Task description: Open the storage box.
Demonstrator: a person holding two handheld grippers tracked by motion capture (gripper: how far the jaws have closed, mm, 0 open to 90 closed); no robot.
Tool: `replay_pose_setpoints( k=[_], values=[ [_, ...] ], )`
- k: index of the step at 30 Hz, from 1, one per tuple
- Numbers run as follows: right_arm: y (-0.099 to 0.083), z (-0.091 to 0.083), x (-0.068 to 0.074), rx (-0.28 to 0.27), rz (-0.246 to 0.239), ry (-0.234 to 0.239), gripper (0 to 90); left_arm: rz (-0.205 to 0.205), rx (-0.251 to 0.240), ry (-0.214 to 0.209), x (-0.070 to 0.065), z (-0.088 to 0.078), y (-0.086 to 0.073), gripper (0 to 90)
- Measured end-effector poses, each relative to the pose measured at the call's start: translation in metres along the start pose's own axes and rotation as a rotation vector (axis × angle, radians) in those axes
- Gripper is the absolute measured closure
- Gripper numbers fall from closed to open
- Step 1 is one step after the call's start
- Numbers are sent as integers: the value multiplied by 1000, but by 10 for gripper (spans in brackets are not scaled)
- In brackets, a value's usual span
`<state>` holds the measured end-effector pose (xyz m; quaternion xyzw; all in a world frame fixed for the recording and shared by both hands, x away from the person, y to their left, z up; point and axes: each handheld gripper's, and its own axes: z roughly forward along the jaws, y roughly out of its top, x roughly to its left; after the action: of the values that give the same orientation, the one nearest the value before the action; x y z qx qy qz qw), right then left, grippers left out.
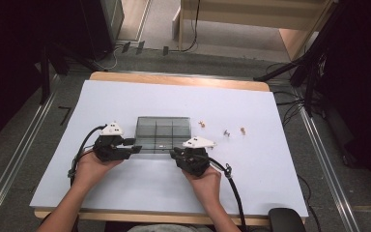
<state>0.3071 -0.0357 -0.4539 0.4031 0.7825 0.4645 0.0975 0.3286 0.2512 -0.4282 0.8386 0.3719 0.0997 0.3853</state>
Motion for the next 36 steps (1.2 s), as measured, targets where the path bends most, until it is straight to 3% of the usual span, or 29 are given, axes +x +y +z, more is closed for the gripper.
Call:
replay_pose_setpoints(
  k=[13,26,36],
  values=[
    [-4,-21,-20,1,-2,-56,745,-8,0,-4,0,-1,1,587],
    [0,-28,-31,-7,5,-86,731,-27,0,1,-1,-4,5,581],
    [12,-35,-39,-4,-35,-88,673,-45,-9,4,-1,-8,12,541]
  ],
)
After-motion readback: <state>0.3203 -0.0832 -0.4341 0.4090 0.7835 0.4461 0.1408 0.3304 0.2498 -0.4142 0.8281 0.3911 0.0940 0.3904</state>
